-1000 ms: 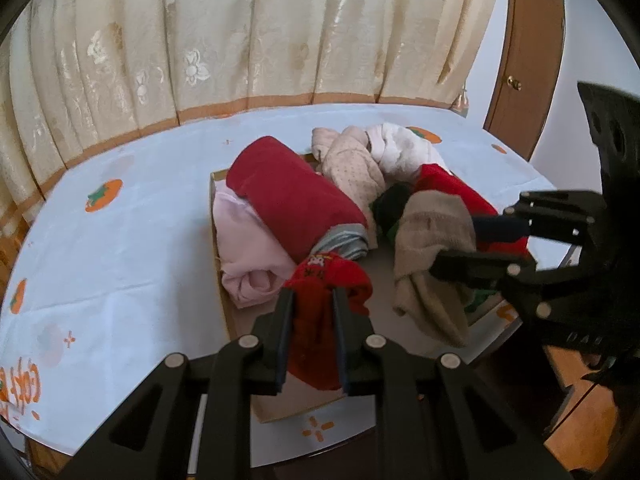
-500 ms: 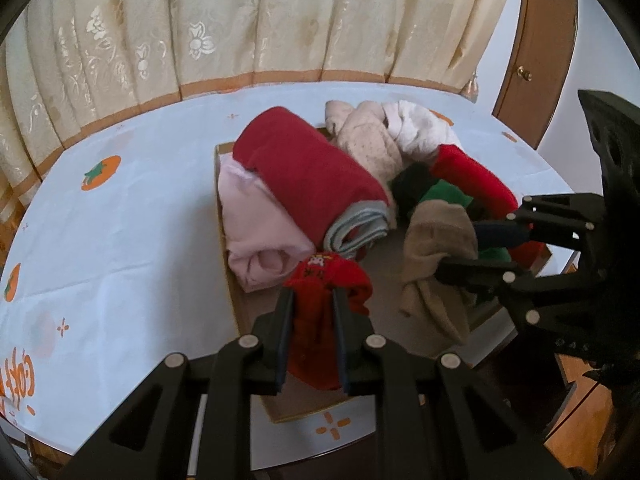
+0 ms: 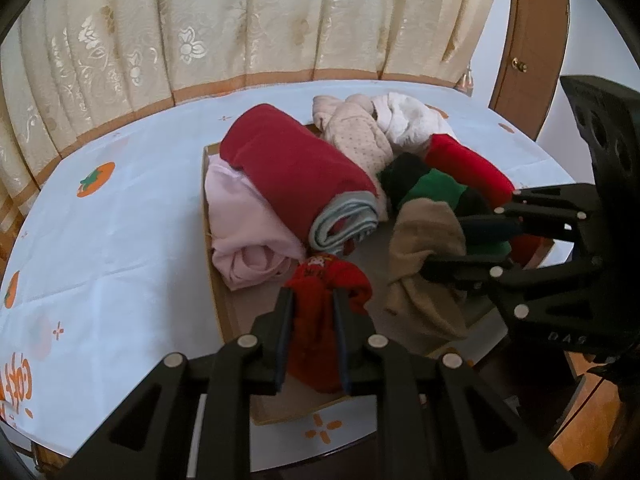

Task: Take underwear out of drawer
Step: 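Lower both held pieces into the tray and open both tools, then withdraw both open tools from the tray and lower them into the drawer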

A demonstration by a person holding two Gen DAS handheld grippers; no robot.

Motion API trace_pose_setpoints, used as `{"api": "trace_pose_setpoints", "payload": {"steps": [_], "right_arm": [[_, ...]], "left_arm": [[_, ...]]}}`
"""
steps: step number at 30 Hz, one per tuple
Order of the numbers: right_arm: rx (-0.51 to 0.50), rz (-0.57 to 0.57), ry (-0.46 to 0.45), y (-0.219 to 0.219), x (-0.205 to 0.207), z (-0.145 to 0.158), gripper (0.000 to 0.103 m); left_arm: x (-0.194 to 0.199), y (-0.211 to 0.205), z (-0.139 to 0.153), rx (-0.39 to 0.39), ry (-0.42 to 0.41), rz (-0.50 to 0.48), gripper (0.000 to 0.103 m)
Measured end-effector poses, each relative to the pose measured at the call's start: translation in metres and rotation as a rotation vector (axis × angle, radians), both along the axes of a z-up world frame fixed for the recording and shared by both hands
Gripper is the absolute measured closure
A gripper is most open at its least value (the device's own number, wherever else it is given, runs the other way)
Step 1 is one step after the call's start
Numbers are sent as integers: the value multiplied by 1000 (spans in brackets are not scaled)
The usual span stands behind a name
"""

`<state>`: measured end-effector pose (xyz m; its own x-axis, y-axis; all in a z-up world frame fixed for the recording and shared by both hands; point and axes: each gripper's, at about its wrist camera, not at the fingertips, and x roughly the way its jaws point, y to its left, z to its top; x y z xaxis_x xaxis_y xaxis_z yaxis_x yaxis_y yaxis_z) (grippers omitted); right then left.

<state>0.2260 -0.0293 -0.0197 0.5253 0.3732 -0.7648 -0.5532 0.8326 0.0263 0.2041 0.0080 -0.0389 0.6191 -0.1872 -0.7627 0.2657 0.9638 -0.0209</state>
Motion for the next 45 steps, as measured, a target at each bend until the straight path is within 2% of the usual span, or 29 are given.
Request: {"api": "trace_pose_setpoints", "payload": {"steps": [4, 6, 9, 20, 22, 23, 24, 26, 32, 36, 45], "right_arm": [[1, -3, 2, 0, 0, -1, 68], [10, -6, 6, -1, 1, -1, 64], [8, -12, 0, -2, 1, 1, 54], [9, -26, -14, -4, 1, 1, 53], [7, -28, -19, -4, 0, 2, 52], [7, -29, -21, -5, 0, 3, 49], [7, -28, -25, -5, -1, 4, 47], [11, -26, -30, -5, -2, 5, 41], [17, -27, -42, -6, -6, 8, 41], [18, -29, -51, -8, -10, 11, 40], [23, -12, -76, -12, -26, 24, 40]], "left_arm": [[-2, -3, 1, 15, -6, -9, 83], [-2, -4, 1, 14, -9, -11, 76], [-3, -6, 3, 10, -18, -14, 76], [-6, -7, 5, 31, -42, -17, 76], [-8, -8, 6, 37, -48, -16, 73], [-9, -8, 6, 41, -53, -14, 66], [-10, -8, 7, 46, -55, -12, 55], [-12, -8, 9, 47, -69, -7, 45], [-17, -12, 13, 58, -85, -19, 40], [-19, -13, 17, 60, -97, -16, 34], [-31, -18, 28, 50, -125, -28, 34]]}}
